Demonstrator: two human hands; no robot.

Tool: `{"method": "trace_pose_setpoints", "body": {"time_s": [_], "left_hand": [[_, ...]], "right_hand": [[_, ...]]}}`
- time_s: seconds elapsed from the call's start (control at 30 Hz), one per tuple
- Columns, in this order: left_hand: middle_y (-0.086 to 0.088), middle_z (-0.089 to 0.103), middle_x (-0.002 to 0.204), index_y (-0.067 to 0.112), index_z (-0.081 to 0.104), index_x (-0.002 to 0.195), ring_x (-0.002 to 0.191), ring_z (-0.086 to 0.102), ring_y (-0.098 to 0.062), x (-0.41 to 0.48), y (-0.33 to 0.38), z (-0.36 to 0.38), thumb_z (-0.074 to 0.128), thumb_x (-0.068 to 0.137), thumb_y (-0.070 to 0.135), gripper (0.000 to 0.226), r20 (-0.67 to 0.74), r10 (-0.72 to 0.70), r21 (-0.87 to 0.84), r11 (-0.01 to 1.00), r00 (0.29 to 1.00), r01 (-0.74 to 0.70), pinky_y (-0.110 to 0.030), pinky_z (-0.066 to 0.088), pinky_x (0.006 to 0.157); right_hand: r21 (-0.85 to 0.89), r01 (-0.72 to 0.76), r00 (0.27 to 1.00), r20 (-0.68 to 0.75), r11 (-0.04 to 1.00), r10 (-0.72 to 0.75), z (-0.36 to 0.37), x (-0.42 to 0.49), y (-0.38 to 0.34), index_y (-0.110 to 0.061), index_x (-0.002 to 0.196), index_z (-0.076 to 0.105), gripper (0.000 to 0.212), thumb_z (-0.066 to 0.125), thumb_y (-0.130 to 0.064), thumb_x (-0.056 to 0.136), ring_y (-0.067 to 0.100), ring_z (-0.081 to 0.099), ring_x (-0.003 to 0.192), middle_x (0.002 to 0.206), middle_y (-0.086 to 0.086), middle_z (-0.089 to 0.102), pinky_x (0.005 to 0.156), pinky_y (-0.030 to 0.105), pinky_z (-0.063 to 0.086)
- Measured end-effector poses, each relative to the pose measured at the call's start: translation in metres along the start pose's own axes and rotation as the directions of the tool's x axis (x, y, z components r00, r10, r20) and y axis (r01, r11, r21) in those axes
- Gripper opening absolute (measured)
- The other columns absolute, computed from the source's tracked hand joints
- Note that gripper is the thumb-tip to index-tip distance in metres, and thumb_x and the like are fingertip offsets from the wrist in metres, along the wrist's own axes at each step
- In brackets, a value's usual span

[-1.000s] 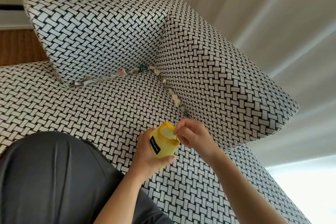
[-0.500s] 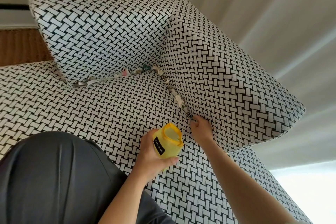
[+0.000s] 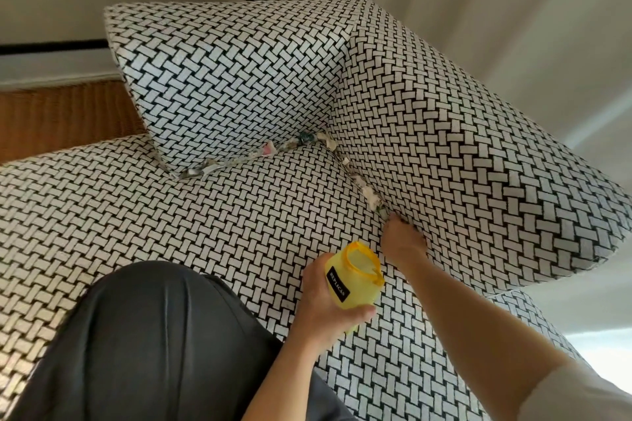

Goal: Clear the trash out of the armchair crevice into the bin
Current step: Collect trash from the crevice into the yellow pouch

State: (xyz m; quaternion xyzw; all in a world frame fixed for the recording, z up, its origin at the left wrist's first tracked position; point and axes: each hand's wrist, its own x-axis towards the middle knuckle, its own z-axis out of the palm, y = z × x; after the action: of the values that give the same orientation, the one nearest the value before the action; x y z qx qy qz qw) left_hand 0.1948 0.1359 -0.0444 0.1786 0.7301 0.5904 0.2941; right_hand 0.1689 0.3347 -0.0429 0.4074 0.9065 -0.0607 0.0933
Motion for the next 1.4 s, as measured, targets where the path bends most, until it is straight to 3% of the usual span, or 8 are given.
{"method": "trace_pose_setpoints", "body": {"time_s": [0.17,0.47,0.7,0.83,0.93,1.07,1.2,1.4], "left_hand": [[0.016,0.033,0.117,0.053,0.031,0.108,0.109,0.042,-0.004,0.0,-0.002,-0.002,0.075,0.044,0.052,0.078,-0.012,-0.003,-0.011,1.0,1.0,0.002,-0.028,0.048,0.089],[0.016,0.034,0.117,0.048,0.034,0.11,0.111,0.041,-0.003,0.003,-0.004,-0.001,0.076,0.044,0.054,0.078,-0.03,0.019,-0.028,0.999,0.999,-0.02,-0.028,0.047,0.091],[0.016,0.034,0.118,0.047,0.038,0.109,0.113,0.042,-0.007,0.005,-0.009,0.001,0.08,0.043,0.048,0.079,-0.051,0.014,-0.055,0.998,0.999,-0.017,-0.037,0.048,0.094],[0.016,0.033,0.118,0.045,0.036,0.114,0.113,0.041,-0.005,0.006,-0.01,0.001,0.081,0.046,0.045,0.081,-0.05,0.013,-0.011,1.0,0.999,-0.014,-0.031,0.046,0.093],[0.017,0.032,0.117,0.041,0.034,0.117,0.112,0.039,-0.004,0.006,-0.009,0.001,0.086,0.054,0.031,0.081,-0.051,0.009,0.008,1.0,0.999,-0.008,-0.025,0.041,0.089],[0.016,0.031,0.117,0.047,0.032,0.111,0.109,0.038,0.0,0.006,-0.011,0.001,0.086,0.056,0.028,0.079,-0.036,0.029,0.001,1.0,0.999,-0.029,-0.016,0.04,0.082],[0.016,0.031,0.115,0.047,0.034,0.105,0.106,0.039,0.002,0.004,-0.008,0.001,0.08,0.042,0.041,0.078,-0.025,0.017,-0.029,0.999,1.0,-0.018,-0.009,0.038,0.072],[-0.001,0.04,0.12,0.039,0.038,0.114,0.108,0.048,-0.013,0.004,-0.009,0.001,0.08,0.045,0.039,0.081,-0.06,0.046,-0.133,0.99,0.997,-0.053,-0.02,0.049,0.079]], "right_hand": [[-0.065,0.028,0.998,0.061,0.997,-0.024,-0.005,-0.001,-0.007,-0.015,0.128,0.037,0.032,0.036,-0.016,0.096,0.031,0.056,0.104,0.11,0.013,0.06,0.075,0.035,0.044],[0.077,0.039,0.989,-0.148,0.996,-0.028,0.011,-0.006,-0.002,-0.01,0.117,0.041,0.02,0.039,-0.016,0.098,0.027,0.063,0.077,0.087,0.011,0.067,0.052,0.029,0.043],[0.328,0.144,0.966,-0.249,0.934,-0.061,0.017,-0.015,0.015,-0.009,0.098,0.052,0.024,0.034,-0.025,0.099,0.022,0.055,0.066,0.072,0.005,0.058,0.052,0.025,0.035],[0.571,0.178,0.974,-0.217,0.802,-0.061,0.008,-0.028,0.019,-0.015,0.075,0.048,0.028,0.037,-0.024,0.098,0.013,0.038,0.05,0.055,-0.004,0.042,0.047,0.023,0.029],[0.813,0.149,0.989,-0.116,0.562,-0.095,-0.016,-0.048,0.01,-0.012,0.064,0.043,0.031,0.038,-0.013,0.095,0.009,0.028,0.047,0.051,-0.004,0.035,0.045,0.021,0.026],[0.964,0.002,0.878,0.126,0.266,-0.462,-0.053,-0.072,0.003,-0.011,0.062,0.043,0.035,0.034,-0.009,0.096,0.012,0.021,0.045,0.049,-0.003,0.03,0.044,0.024,0.016],[0.846,0.061,0.738,0.319,0.53,-0.595,-0.066,-0.08,-0.005,-0.011,0.068,0.049,0.033,0.037,-0.014,0.098,0.008,0.022,0.042,0.05,-0.004,0.029,0.04,0.017,0.017],[0.718,0.215,0.79,0.271,0.662,-0.55,-0.07,-0.074,-0.008,-0.02,0.064,0.057,0.032,0.047,-0.017,0.095,0.005,0.028,0.041,0.047,-0.009,0.04,0.043,0.017,0.025]]}}
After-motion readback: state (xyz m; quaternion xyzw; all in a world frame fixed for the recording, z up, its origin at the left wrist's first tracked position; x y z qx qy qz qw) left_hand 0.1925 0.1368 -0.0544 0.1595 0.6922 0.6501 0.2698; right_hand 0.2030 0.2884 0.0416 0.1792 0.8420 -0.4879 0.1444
